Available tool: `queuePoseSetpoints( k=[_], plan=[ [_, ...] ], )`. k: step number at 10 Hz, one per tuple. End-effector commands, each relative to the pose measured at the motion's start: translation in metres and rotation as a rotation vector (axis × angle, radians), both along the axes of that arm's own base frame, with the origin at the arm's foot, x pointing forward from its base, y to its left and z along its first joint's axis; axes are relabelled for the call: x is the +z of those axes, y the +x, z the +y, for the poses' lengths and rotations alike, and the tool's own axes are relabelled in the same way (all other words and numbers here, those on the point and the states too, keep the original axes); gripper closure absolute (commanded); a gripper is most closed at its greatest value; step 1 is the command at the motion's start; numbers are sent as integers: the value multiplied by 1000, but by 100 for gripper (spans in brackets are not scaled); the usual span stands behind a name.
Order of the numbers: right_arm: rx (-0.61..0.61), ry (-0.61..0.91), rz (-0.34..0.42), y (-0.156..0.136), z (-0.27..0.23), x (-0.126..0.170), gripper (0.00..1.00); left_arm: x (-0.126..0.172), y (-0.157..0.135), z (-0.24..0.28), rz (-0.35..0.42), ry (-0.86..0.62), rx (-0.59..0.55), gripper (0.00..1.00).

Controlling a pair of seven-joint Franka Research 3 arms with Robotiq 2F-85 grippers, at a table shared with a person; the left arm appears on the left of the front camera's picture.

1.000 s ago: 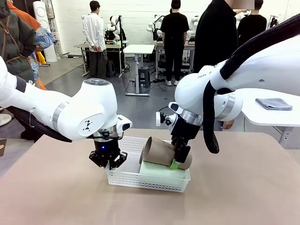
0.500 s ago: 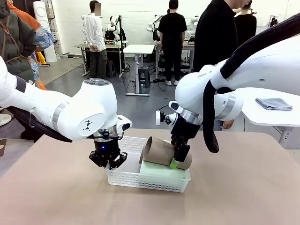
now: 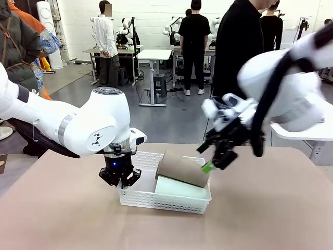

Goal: Clean and organize the cups into the basket.
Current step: Pick up the Reusable plastic cup from the right side of the table and stack it inside the Organizing basket in the center of the table.

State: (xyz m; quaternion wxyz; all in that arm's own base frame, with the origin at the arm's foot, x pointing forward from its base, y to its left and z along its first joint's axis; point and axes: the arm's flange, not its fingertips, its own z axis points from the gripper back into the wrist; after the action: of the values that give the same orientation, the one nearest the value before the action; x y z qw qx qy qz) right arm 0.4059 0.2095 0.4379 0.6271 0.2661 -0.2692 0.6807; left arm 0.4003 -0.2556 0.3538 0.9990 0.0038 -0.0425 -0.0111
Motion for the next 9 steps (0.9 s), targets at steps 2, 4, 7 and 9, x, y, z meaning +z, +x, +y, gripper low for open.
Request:
queuePoseSetpoints(
  k=[2, 4, 7, 9],
  plan=[
    [59, 317, -43, -71, -122, -15, 0, 2, -1, 0, -11, 0, 2, 100],
    [75, 456, -58, -105, -176, -38, 0, 2, -1, 0, -11, 0, 2, 100],
    [-59, 710, -78, -123, -245, -79, 0, 2, -1, 0, -11, 0, 2, 100],
    [-37, 644, -73, -93, -245, -48, 0, 2, -1, 0, -11, 0, 2, 100]
  ],
)
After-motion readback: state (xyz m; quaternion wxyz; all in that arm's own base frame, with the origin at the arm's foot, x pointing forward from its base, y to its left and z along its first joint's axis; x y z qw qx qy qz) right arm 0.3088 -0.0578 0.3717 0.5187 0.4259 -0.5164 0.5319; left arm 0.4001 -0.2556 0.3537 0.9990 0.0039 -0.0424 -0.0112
